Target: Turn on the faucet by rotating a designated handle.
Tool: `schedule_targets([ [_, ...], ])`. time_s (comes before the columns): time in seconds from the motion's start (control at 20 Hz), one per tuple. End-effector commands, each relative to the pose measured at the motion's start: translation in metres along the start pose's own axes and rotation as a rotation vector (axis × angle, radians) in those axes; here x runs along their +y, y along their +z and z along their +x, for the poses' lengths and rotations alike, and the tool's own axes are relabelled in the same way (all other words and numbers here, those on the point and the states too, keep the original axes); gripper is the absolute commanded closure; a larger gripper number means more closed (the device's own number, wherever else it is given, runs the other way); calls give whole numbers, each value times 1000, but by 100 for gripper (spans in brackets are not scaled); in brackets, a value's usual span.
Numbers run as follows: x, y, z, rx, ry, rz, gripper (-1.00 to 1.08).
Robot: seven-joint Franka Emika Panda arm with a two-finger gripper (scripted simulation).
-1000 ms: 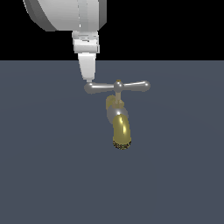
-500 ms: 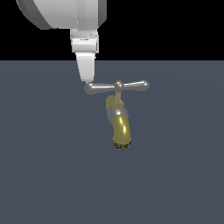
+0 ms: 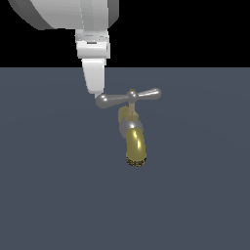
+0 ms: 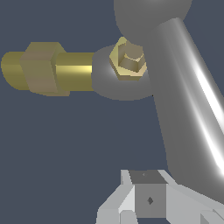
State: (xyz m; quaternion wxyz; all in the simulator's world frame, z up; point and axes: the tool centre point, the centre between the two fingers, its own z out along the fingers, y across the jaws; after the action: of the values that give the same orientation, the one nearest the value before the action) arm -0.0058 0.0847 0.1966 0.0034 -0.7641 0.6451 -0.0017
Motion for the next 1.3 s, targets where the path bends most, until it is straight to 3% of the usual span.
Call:
schedule_targets([
  [0.0, 11, 0, 0, 2, 1, -7, 108],
  [0.35, 33, 0, -3, 2, 1, -7, 108],
  [0.45, 27, 0, -4, 0, -2, -2, 108],
  [1.25, 73, -1, 30, 1, 0, -5, 108],
])
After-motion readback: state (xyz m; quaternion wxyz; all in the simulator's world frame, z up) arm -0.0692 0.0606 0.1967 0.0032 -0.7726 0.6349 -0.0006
